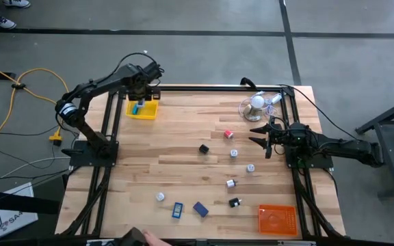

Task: Pick & Place Office items
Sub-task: Put the white digital timer into the yellow bin

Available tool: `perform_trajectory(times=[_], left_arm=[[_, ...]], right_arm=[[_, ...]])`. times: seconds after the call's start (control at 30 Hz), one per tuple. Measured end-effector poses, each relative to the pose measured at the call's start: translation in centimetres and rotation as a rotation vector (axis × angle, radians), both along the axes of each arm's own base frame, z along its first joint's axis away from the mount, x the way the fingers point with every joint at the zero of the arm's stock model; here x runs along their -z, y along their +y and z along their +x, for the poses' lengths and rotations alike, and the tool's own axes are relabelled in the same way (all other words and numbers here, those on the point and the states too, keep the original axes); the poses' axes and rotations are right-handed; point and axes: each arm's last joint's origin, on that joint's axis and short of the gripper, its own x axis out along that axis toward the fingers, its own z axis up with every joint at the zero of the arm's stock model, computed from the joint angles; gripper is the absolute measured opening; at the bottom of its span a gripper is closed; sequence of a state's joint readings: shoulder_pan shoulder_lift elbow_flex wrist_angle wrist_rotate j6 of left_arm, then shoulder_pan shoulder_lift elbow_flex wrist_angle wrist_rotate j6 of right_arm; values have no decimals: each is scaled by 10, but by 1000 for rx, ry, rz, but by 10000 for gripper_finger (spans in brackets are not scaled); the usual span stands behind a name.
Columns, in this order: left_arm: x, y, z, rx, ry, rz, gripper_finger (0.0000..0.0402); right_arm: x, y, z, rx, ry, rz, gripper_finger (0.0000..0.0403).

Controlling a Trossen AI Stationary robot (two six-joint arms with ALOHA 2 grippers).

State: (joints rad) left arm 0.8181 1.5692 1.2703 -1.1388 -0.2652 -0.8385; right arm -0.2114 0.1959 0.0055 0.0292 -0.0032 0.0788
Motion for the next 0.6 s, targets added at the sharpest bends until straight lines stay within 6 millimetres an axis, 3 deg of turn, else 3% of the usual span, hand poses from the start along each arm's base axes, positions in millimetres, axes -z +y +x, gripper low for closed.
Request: perform_trajectory(times=[0.6], left_arm=[[58,-3,1,48,-76,41,145]], right_arm=[[0,0,0,0,0,0,158]])
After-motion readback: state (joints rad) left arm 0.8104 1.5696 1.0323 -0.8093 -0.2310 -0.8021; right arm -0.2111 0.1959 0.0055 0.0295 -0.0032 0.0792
